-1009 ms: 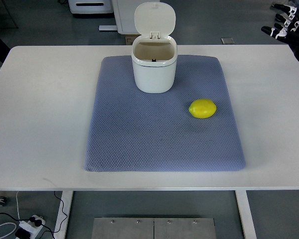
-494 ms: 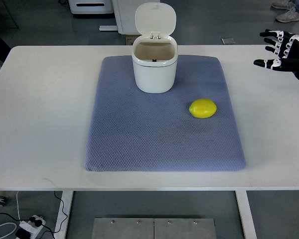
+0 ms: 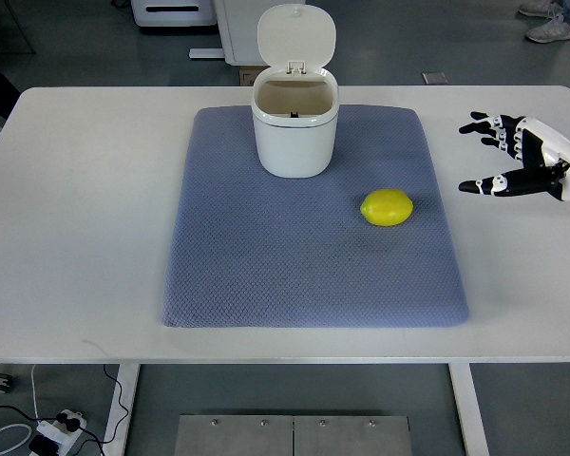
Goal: Put lemon in trash with right hand
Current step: 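Move the open right hand toward the yellow lemon on the mat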
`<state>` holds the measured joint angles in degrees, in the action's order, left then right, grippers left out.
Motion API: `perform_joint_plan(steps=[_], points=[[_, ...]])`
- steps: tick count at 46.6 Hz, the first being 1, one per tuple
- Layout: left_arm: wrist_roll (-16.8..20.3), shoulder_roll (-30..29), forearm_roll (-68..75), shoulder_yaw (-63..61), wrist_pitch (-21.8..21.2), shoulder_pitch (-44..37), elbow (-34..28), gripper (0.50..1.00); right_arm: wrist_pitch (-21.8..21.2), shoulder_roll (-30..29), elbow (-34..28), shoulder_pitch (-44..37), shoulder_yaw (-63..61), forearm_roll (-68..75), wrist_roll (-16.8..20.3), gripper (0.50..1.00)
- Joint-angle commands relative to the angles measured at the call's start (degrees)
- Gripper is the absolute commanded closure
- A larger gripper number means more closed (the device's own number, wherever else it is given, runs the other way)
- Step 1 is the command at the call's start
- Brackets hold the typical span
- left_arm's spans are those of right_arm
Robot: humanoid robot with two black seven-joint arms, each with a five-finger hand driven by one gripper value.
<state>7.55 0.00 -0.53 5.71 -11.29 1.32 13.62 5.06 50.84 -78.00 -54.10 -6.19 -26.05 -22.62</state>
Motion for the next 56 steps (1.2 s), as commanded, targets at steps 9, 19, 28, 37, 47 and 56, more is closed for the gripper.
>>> perform_joint_plan(steps=[9,19,28,37,47,56], points=[[0.00,0.00,0.00,0.00,-0.05,0.00,0.00,0.500,2.32,-2.32,-0.66,-3.02,3.90,-1.64,0.30,0.500],[0.00,0.00,0.00,0.00,0.12,0.00,0.00,0.500,6.09,-6.28,-0.58,-7.07,9.08,-1.81,0.30,0.500],[0.00,0.00,0.00,0.00,-0.05,0.00,0.00,0.500,9.87,-9.62,-0.40,-9.26,13.83,-1.90,0.30,0.500],[0.00,0.00,0.00,0.00,0.12,0.00,0.00,0.500,12.60,-12.17,-0.05,-9.71,16.56,-2.43,0.21,0.500],[-0.08,0.00,0.00,0.00,0.12,0.00,0.00,0.500,14.88,-15.77,2.41,-9.71,18.67,-2.60,0.21,0.500],[0.00,0.00,0.00,0.00,-0.05,0.00,0.00,0.500,15.59,-19.37,5.57,-9.71,18.75,-2.52,0.47,0.500]])
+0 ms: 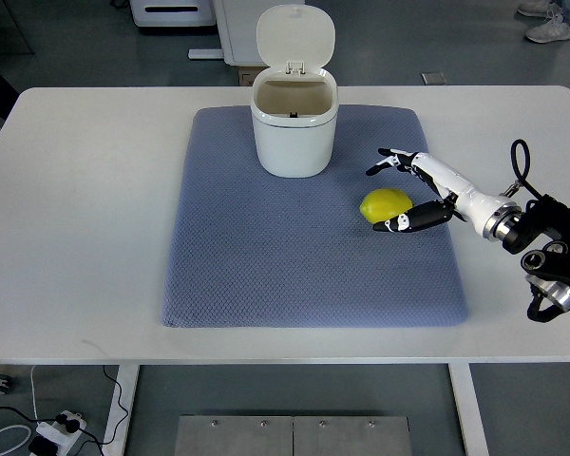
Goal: Put lemon in trash with right hand
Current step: 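Move the open right hand toward the yellow lemon on the mat, then close the right hand's fingers around the yellow lemon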
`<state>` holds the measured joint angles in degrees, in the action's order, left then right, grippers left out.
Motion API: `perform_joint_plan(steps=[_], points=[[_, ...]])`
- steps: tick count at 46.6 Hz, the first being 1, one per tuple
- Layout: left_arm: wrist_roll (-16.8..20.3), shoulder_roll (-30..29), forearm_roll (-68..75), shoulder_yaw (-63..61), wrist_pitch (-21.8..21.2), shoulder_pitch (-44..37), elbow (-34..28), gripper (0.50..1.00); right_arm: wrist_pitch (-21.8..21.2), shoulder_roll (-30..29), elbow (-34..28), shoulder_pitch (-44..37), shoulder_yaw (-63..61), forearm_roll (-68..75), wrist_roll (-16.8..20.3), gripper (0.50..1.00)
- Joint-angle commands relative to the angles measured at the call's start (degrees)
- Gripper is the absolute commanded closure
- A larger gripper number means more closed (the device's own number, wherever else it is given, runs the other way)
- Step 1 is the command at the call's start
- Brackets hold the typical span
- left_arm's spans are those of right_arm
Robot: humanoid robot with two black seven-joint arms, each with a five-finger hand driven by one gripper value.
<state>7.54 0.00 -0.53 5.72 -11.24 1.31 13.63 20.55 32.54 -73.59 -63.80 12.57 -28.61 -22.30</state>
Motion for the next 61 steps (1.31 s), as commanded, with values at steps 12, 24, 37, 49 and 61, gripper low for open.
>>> perform_joint_plan(steps=[12,24,37,49,61], points=[[0.02,0.00,0.01,0.00,-0.10,0.00,0.00,0.500,0.11,-5.37,7.50,0.08,2.46,0.13,0.15,0.500],[0.02,0.00,0.01,0.00,0.07,0.00,0.00,0.500,0.11,-6.61,10.05,0.17,3.42,0.13,0.07,0.500],[0.02,0.00,0.01,0.00,-0.10,0.00,0.00,0.500,0.11,-6.52,10.84,0.43,4.04,0.05,-0.81,0.511],[0.02,0.00,0.01,0.00,0.07,0.00,0.00,0.500,0.11,-6.43,10.84,0.08,5.27,0.05,-1.43,0.519],[0.02,0.00,0.01,0.00,-0.10,0.00,0.00,0.500,0.11,-6.52,12.68,0.08,5.97,-0.04,-1.60,0.628]])
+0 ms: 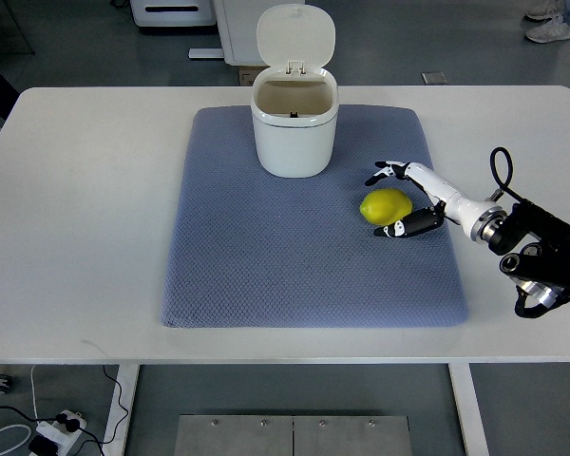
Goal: Put lemon in trash with right hand
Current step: 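Close the right hand's fingers around the yellow lemon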
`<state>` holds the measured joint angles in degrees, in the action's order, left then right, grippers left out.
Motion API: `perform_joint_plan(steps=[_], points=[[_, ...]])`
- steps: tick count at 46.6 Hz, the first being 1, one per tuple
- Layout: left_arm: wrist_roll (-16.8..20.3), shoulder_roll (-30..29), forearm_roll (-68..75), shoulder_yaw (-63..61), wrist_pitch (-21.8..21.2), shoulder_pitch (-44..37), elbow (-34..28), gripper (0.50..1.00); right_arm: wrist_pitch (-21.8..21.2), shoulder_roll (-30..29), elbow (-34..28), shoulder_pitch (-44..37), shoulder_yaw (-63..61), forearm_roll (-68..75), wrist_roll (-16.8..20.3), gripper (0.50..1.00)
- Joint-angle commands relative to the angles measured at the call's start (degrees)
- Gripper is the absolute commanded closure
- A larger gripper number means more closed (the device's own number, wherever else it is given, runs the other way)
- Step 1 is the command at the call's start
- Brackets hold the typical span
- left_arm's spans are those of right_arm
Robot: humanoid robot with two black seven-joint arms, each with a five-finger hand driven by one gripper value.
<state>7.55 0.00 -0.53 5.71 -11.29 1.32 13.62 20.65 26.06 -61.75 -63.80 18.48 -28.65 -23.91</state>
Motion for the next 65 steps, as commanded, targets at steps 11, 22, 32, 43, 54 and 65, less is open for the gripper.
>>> perform_joint_plan(steps=[11,22,32,43,54,65], points=[[0.01,0.00,0.00,0.00,-0.05,-0.01,0.00,0.500,0.00,-0.05,1.46,0.08,0.15,0.00,0.00,0.668],[0.01,0.00,0.00,0.00,-0.05,-0.01,0.00,0.500,0.00,-0.05,1.37,0.08,1.03,0.09,-0.09,0.766],[0.01,0.00,0.00,0.00,0.13,-0.01,0.00,0.500,-0.09,-0.05,1.20,-0.62,1.03,0.18,-0.09,0.877],[0.01,0.00,0.00,0.00,-0.05,-0.01,0.00,0.500,-0.09,-0.05,1.02,-1.59,0.94,0.35,-0.53,1.000],[0.01,0.00,0.00,0.00,-0.05,-0.01,0.00,0.500,-0.09,0.04,0.93,-1.67,0.85,0.70,-0.79,1.000],[0.01,0.00,0.00,0.00,-0.05,-0.01,0.00,0.500,-0.09,1.44,0.84,-1.85,0.06,0.97,-1.67,1.000]])
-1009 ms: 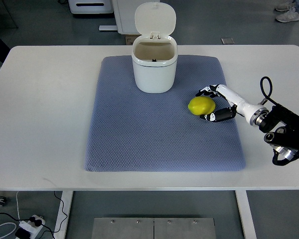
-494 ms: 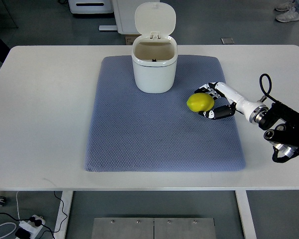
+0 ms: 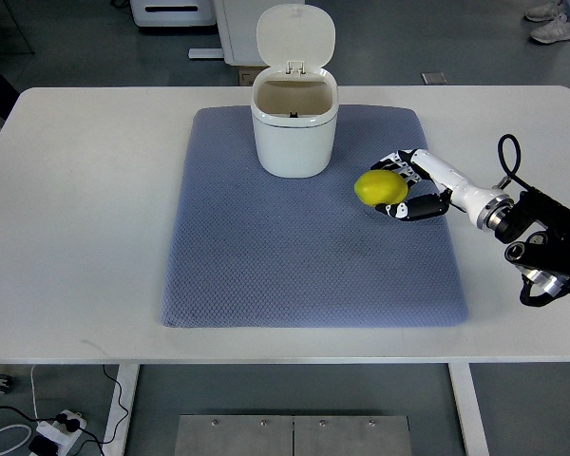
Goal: Put lemon in trash with right hand
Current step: 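Close the right hand's fingers around the yellow lemon, then lift the lemon with the right hand and carry it over the white bin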
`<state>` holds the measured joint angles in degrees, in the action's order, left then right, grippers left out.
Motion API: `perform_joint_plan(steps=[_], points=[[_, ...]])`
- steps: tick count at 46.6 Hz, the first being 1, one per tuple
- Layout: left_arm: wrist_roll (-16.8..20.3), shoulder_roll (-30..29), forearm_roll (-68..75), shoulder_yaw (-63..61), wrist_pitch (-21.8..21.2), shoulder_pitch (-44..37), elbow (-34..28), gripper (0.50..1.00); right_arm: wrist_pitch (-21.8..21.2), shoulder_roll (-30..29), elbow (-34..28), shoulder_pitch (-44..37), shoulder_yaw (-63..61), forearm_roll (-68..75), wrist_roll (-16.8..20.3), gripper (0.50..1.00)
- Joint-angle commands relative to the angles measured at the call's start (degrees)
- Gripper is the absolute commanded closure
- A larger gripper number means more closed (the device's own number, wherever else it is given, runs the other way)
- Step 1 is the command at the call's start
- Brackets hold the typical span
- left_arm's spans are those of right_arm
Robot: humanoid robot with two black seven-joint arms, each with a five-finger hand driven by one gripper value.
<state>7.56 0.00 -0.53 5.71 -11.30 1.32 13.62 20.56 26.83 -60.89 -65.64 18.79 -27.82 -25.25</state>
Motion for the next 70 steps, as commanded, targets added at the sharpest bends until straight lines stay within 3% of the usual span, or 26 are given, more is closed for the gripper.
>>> perform_joint_plan(steps=[1,14,29,36,51,70], points=[[0.00,0.00,0.00,0.00,-0.04,0.00,0.00,0.500,-0.08,1.11,-0.01,-0.01,-0.33,0.22,-0.41,1.000],[0.00,0.00,0.00,0.00,-0.04,0.00,0.00,0.500,-1.49,6.83,-0.01,-0.01,-3.05,1.54,-1.73,1.000],[-0.09,0.00,0.00,0.00,-0.04,0.00,0.00,0.500,-10.98,14.65,1.13,-0.97,-12.19,2.33,-1.64,1.000],[0.00,0.00,0.00,0.00,-0.04,0.00,0.00,0.500,-12.83,15.88,1.66,-2.65,-12.63,2.33,-1.38,1.000],[0.00,0.00,0.00,0.00,-0.04,0.00,0.00,0.500,-12.83,14.39,1.04,-4.84,-12.46,3.82,-0.06,1.000],[0.00,0.00,0.00,0.00,-0.04,0.00,0.00,0.500,-12.65,2.71,1.65,-10.03,-12.46,4.61,3.89,0.982]])
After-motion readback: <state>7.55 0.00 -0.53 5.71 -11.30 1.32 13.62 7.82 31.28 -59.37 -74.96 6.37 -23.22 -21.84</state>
